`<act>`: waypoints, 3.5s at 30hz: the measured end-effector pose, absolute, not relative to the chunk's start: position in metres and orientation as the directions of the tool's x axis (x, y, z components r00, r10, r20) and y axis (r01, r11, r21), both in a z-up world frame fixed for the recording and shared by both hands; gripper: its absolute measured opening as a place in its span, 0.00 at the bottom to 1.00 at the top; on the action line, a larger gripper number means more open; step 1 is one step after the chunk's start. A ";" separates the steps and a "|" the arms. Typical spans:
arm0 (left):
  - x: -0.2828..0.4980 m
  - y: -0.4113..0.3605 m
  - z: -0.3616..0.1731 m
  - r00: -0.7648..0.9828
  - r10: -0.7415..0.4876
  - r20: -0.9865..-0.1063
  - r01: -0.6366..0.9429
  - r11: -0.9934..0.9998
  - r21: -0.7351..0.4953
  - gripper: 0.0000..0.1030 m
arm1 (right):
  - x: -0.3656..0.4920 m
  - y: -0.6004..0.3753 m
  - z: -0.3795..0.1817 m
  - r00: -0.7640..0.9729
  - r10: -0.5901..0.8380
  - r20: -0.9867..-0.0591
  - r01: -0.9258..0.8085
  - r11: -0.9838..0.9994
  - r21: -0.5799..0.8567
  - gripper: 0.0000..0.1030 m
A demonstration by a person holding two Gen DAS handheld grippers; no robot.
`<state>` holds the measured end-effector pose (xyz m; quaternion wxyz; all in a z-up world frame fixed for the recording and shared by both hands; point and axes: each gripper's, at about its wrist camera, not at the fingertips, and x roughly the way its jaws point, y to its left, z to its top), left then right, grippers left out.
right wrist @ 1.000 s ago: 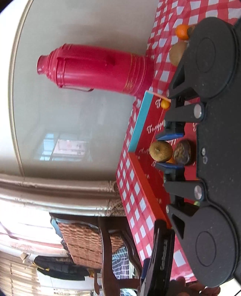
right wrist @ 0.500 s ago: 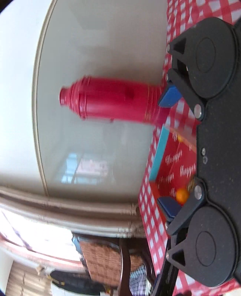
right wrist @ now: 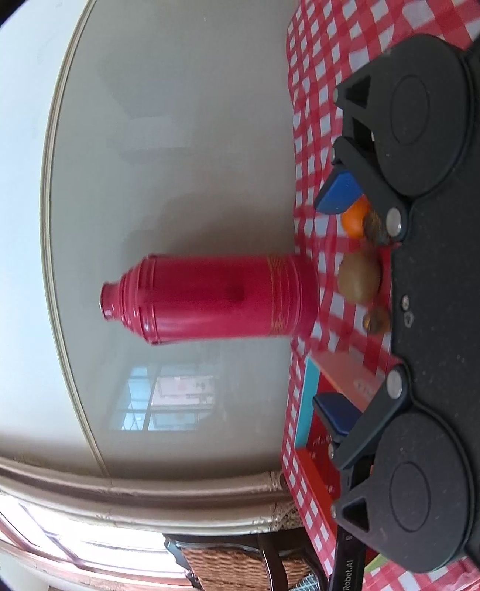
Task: Organize fruits
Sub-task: 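Reach the left gripper to the dark passion fruit and close on it, then carry the passion fruit into the box and open the left gripper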
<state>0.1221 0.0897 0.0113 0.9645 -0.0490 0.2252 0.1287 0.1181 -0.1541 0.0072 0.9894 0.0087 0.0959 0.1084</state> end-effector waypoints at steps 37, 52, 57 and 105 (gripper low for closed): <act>0.226 -0.141 -0.015 0.858 -0.032 -0.512 0.056 0.998 0.032 1.00 | 0.147 -0.351 -0.025 0.894 -0.153 -0.421 0.235 0.960 0.150 0.94; 0.266 -0.170 -0.035 0.810 -0.049 -0.585 0.105 0.992 0.063 0.41 | 0.154 -0.390 -0.029 0.862 -0.205 -0.464 0.313 0.935 0.169 0.94; 0.258 -0.167 -0.034 0.817 -0.066 -0.572 0.109 0.993 0.040 0.41 | 0.153 -0.388 -0.031 0.859 -0.198 -0.472 0.307 0.937 0.165 0.94; 0.114 0.075 0.017 0.859 0.309 -0.408 -0.307 0.949 0.074 1.00 | 0.151 -0.198 -0.013 0.913 0.093 -0.398 -0.064 0.994 0.085 0.94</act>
